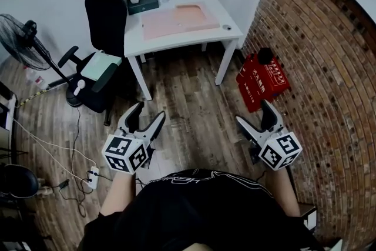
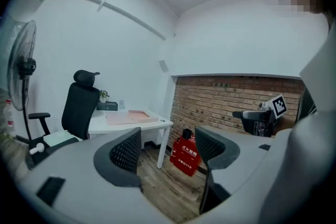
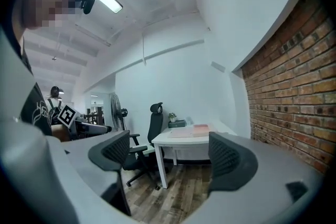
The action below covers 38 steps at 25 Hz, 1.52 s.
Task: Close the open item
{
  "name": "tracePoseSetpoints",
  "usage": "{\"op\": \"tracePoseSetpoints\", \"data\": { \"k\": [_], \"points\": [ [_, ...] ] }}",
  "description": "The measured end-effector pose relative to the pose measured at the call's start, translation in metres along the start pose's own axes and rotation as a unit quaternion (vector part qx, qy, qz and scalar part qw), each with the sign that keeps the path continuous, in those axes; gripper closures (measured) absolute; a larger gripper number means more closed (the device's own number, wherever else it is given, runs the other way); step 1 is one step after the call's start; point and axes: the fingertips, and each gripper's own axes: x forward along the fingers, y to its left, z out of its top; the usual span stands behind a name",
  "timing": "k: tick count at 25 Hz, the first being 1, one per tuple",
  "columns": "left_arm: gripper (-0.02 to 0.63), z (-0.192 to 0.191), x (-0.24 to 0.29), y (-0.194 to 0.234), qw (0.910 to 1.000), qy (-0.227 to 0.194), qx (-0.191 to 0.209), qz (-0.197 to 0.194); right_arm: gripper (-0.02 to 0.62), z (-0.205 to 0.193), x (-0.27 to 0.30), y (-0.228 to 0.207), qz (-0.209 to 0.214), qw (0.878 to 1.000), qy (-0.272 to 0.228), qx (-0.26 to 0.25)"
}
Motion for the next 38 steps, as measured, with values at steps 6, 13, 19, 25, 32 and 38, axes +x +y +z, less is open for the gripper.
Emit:
{"op": "tracePoseSetpoints", "data": {
  "k": [6,13,19,25,32,38],
  "points": [
    [0.281,-0.005,0.047,0.023,0.9999,0.015,0.000,-0.004,0.133,-0.014,0.029,-0.034,-0.012,1.000,0.009,0.014],
    [0.281,-0.004,0.146,0.061,0.9994,0.031,-0.016,0.010,0.132,-0.024,0.117,-0.107,0.026,0.999,0.012,0.037],
    [0.281,0.024,0.256,0.093,0.9987,0.031,-0.035,0.021,0.143,-0.013,0.222,-0.190,0.068,0.995,0.037,0.068],
    [0.282,0.048,0.350,0.120,0.9968,0.035,-0.044,0.057,0.150,0.005,0.300,-0.261,0.093,0.992,0.049,0.065],
    [0.282,0.055,0.388,0.169,0.9925,0.047,-0.046,0.103,0.170,0.012,0.392,-0.306,0.093,0.992,0.070,0.041],
    [0.282,0.049,0.414,0.221,0.9880,0.059,-0.079,0.119,0.176,-0.003,0.466,-0.334,0.068,0.992,0.107,0.017]
  ]
}}
